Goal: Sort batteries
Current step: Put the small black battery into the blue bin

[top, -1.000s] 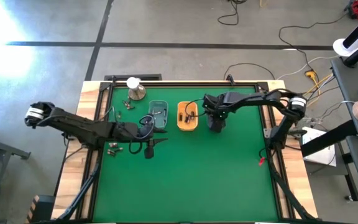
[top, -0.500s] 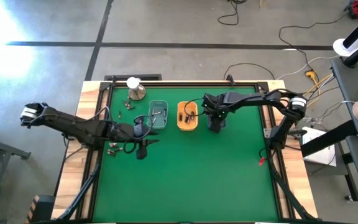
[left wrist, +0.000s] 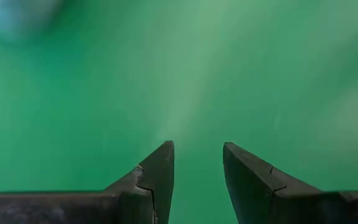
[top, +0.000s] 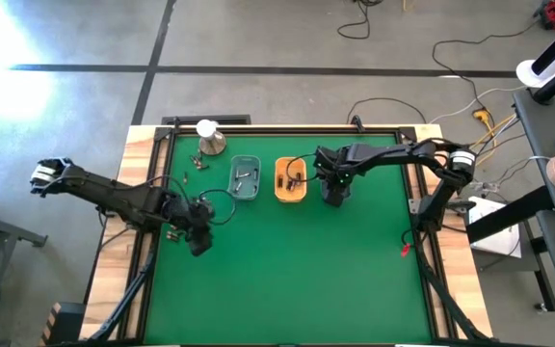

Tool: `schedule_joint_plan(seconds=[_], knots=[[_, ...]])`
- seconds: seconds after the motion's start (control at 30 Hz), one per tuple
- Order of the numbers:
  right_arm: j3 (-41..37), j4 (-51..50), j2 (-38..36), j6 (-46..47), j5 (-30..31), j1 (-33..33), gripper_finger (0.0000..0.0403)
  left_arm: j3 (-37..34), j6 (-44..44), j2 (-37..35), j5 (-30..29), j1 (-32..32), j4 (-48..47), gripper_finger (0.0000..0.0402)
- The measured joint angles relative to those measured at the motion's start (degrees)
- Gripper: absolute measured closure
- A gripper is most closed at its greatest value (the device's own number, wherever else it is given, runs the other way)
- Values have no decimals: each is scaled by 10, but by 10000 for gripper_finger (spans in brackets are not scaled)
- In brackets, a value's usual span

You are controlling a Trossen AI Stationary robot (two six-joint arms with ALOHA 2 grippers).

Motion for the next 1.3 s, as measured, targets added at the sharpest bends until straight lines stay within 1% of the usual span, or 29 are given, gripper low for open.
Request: schedule_joint_plan(seconds=[0.1, 0.2, 0.33, 0.47, 0.6, 0.67, 0.73, 0.8, 0.83, 0.93, 1.0, 1.1, 1.3], knots=[[-1, 2, 0, -7, 0, 1, 380, 0, -53, 3, 29, 0, -86, 284], [-5, 2, 0, -19, 0, 1, 380, 0, -80, 6, 33, 0, -142, 285], [-9, 2, 0, -22, 0, 1, 367, 0, -103, 12, 7, 0, -159, 285], [-11, 2, 0, -18, 0, 3, 336, -3, -137, 25, 0, 0, -160, 285], [-7, -1, 0, -20, 4, 12, 306, -9, -131, 44, 0, 0, -190, 285], [0, -3, -8, -19, 29, 23, 297, -9, -123, 54, 3, 0, -208, 285], [7, -8, -27, -20, 78, 39, 293, -9, -112, 62, 6, 0, -215, 285], [15, -12, -50, -21, 115, 56, 293, -10, -97, 68, 6, 0, -211, 285], [18, -12, -62, -19, 121, 62, 295, -10, -89, 70, 7, 0, -209, 285], [24, -14, -98, 0, 122, 81, 305, -10, -67, 81, 11, 0, -208, 285], [26, -11, -123, 14, 122, 93, 312, -11, -50, 91, 26, 0, -207, 286], [26, -12, -157, 34, 123, 113, 323, -17, -33, 110, 27, 0, -205, 287], [25, -1, -203, 59, 123, 153, 341, -37, 4, 140, 24, 0, -155, 287]])
